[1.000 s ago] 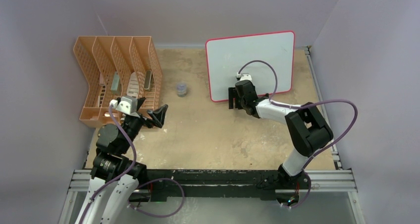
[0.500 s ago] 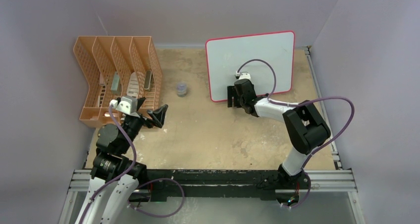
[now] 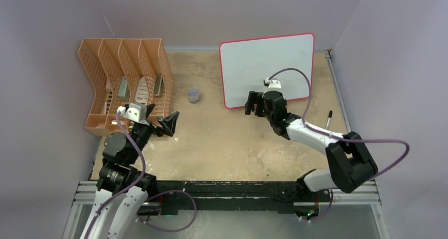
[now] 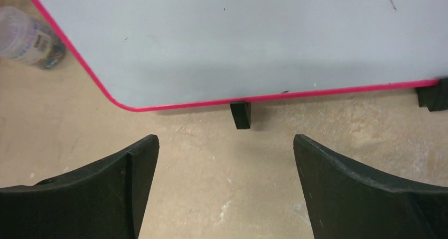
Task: Write a sentence on the whiteboard
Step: Move the whiteboard to the center of the board.
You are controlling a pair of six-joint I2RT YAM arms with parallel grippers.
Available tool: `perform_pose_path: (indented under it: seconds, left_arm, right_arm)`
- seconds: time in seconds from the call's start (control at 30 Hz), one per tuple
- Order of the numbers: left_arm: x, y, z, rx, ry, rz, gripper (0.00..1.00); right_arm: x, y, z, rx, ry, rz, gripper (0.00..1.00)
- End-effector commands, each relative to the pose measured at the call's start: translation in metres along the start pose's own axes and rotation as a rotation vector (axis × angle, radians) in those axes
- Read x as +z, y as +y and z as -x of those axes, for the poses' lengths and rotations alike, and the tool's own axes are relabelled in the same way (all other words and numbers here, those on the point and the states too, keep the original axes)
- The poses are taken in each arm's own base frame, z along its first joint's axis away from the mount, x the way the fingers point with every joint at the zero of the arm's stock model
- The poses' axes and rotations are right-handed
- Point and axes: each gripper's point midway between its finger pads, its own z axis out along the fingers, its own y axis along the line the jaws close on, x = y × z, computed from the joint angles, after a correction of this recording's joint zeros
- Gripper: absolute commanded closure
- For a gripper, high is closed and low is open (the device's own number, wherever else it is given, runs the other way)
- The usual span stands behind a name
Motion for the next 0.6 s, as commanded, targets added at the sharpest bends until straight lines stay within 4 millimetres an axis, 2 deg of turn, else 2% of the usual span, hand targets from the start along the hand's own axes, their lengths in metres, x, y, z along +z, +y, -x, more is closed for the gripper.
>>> perform_pose_path:
  seconds: [0.0,0.13,0.23,0.4,0.47,0.57]
  left_arm:
    - [-0.001,-0.002,0.023,0.02,-0.068,-0.004,0.0]
    - [0.0,-0.001,0.023,0.018,-0.063,0.002,0.0]
    - [0.0,-0.001,0.021,0.018,-0.058,0.002,0.0]
    - [0.001,0.0,0.021,0.017,-0.055,0.003,0.0]
    - [0.001,0.0,0.02,0.017,-0.053,0.002,0.0]
    - [0.001,-0.001,0.02,0.017,-0.053,0.0,0.0]
  right_arm:
    - [-0.023,0.008,0.029,0.085,-0.141,0.05,0.01]
    - [-0.031,0.003,0.029,0.09,-0.16,0.043,0.03]
    - [-0.028,0.001,0.023,0.083,-0.128,0.027,0.11]
    - [-0.011,0.002,0.009,0.065,-0.041,-0.001,0.26]
    - [-0.001,-0.002,0.011,0.06,-0.033,-0.042,0.26]
    - [0.012,-0.003,0.001,0.047,0.017,-0.064,0.26]
